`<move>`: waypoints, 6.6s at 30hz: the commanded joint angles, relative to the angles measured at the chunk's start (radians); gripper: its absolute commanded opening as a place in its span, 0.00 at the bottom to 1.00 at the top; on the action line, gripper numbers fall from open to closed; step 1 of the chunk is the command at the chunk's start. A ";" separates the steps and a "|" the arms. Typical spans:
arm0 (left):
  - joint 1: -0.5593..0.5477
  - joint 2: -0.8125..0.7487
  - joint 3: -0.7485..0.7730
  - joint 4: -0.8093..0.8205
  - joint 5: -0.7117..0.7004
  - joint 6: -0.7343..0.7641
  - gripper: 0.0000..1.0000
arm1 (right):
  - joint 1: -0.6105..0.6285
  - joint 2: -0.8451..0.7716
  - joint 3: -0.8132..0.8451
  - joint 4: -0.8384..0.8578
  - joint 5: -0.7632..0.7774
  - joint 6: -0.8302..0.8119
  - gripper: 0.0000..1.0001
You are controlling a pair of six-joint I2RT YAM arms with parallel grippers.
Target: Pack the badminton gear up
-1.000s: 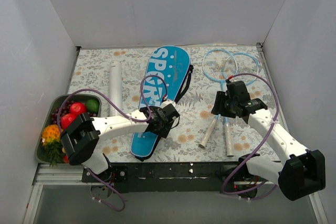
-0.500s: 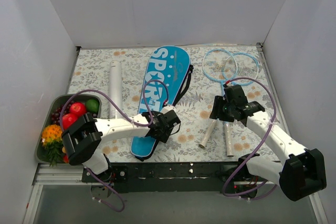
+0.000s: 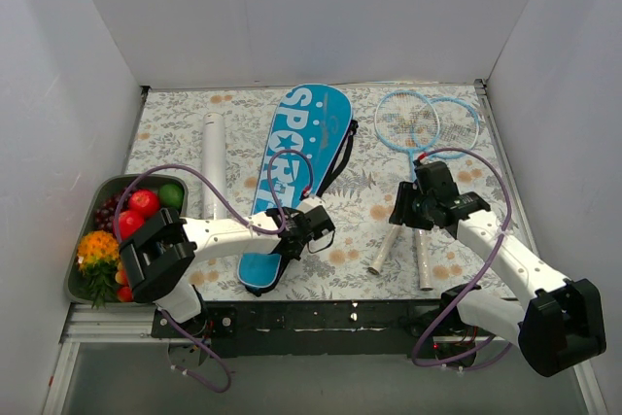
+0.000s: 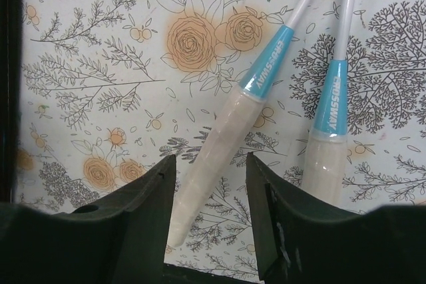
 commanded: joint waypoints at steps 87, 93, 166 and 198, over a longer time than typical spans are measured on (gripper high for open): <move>0.162 -0.225 0.206 0.150 0.111 -0.024 0.00 | 0.004 0.121 0.294 -0.153 0.138 -0.038 0.01; 0.164 -0.218 0.234 0.138 0.096 -0.037 0.00 | 0.114 0.003 0.202 -0.197 0.141 0.045 0.01; 0.075 -0.205 0.004 0.300 0.191 -0.080 0.00 | 0.416 0.353 0.284 0.033 0.121 0.098 0.44; 0.075 -0.205 0.070 0.256 0.175 -0.063 0.00 | 0.651 -0.031 -0.227 0.315 0.041 0.461 0.53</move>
